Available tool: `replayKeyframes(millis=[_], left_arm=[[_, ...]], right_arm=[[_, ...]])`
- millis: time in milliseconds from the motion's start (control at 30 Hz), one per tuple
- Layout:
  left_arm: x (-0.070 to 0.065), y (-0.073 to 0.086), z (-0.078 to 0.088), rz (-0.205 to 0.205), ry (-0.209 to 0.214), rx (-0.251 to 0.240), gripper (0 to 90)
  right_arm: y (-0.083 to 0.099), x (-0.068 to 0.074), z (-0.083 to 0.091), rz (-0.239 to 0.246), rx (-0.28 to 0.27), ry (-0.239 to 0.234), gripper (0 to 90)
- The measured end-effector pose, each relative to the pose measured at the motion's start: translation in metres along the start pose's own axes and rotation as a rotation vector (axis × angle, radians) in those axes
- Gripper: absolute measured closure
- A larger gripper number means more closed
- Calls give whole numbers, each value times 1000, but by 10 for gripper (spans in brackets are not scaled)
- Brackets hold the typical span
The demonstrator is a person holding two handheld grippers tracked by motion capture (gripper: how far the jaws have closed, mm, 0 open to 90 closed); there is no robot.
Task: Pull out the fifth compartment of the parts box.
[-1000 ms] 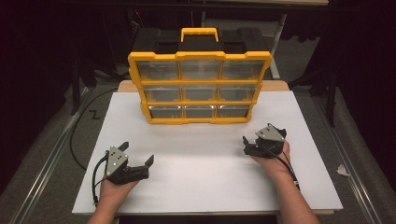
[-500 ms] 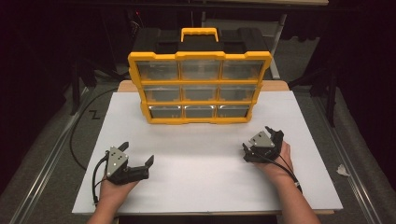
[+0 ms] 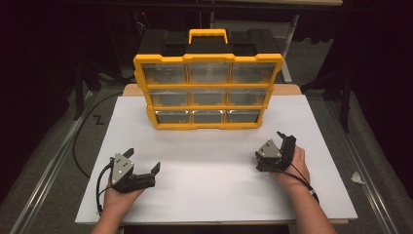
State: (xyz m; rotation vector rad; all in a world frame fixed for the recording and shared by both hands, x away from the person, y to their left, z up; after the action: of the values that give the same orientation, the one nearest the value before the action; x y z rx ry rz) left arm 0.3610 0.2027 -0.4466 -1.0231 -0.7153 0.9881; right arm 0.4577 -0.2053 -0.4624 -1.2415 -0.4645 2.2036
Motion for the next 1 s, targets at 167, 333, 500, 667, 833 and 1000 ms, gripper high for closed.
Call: replayKeyframes(millis=[167, 333, 500, 667, 833, 1000], left_arm=[[0, 0, 0, -2, -1, 1, 3], [1, 0, 0, -4, -3, 4, 4], [1, 1, 0, -7, -7, 6, 4], [2, 1, 0, -8, -8, 6, 4], [2, 0, 0, -9, -12, -2, 4], [2, 0, 1, -11, -13, -3, 4]], right_arm=[[-1, 0, 2, 36, -5, 19, 9], [-4, 1, 8, 144, -1, 58, 10], [-8, 3, 11, 206, -10, 90, 10], [-13, 8, 16, 295, -19, 125, 10], [-16, 11, 18, 372, -20, 150, 10], [-18, 14, 19, 423, -16, 168, 10]])
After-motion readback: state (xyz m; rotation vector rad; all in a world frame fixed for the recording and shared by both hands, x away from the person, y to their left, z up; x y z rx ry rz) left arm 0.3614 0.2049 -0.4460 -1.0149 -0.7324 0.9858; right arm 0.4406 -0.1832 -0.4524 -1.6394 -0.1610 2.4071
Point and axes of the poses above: each handheld gripper's, and its own axes: z roughly backward along the jaws, y roughly out of its underside, x roughly to its left, the point moved 7 cm from there along -z, roughly forward along the jaws, and after that the axes turned 5 degrees about x, right-handed, at the moved point
